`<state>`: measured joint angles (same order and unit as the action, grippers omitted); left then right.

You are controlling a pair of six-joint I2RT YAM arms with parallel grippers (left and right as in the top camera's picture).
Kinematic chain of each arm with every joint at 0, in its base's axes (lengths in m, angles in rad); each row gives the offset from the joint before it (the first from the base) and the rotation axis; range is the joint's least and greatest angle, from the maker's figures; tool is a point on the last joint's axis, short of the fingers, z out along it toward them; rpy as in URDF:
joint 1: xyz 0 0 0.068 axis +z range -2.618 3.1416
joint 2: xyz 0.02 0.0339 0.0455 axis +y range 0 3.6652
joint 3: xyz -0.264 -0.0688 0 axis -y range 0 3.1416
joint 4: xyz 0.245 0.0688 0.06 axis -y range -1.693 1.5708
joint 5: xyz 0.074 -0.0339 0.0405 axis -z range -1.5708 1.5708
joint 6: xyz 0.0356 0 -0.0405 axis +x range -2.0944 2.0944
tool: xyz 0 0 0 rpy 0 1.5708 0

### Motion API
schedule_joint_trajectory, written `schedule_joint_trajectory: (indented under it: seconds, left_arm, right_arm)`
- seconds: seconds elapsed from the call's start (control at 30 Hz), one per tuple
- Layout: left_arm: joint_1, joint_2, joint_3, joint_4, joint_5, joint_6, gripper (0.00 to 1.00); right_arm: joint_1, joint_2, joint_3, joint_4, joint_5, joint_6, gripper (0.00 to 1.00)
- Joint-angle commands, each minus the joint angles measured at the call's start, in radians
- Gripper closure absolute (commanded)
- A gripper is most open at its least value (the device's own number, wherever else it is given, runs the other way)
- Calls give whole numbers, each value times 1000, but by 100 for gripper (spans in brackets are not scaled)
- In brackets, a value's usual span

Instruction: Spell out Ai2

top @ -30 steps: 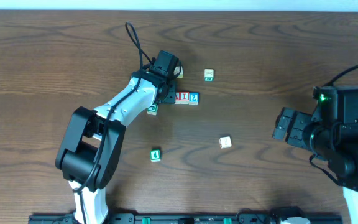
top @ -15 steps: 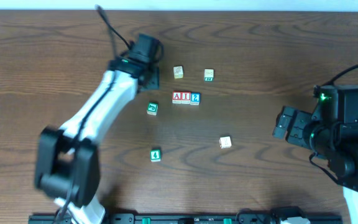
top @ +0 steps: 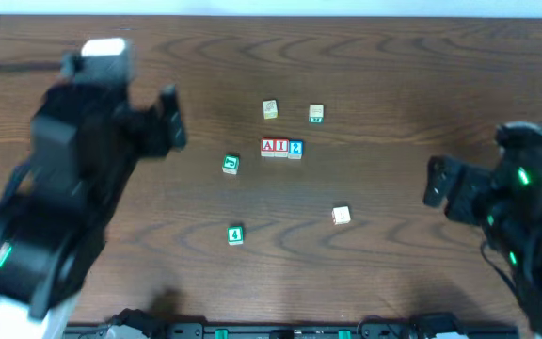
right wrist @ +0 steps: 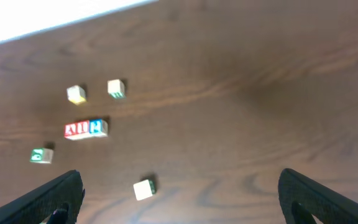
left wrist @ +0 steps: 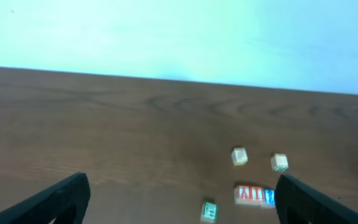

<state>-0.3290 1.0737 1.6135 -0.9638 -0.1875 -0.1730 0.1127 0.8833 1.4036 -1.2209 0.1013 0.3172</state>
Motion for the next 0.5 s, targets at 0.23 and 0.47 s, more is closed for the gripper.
schedule_joint_trajectory:
  seconds: [0.23, 0.47]
  left_arm:
    - [0, -362, 3, -226, 145, 39, 5]
    - [1, -601, 2, -289, 241, 157, 5]
  right_arm:
    - [-7, -320, 8, -64, -109, -224, 1]
    - [-7, -539, 8, -66, -226, -340, 1]
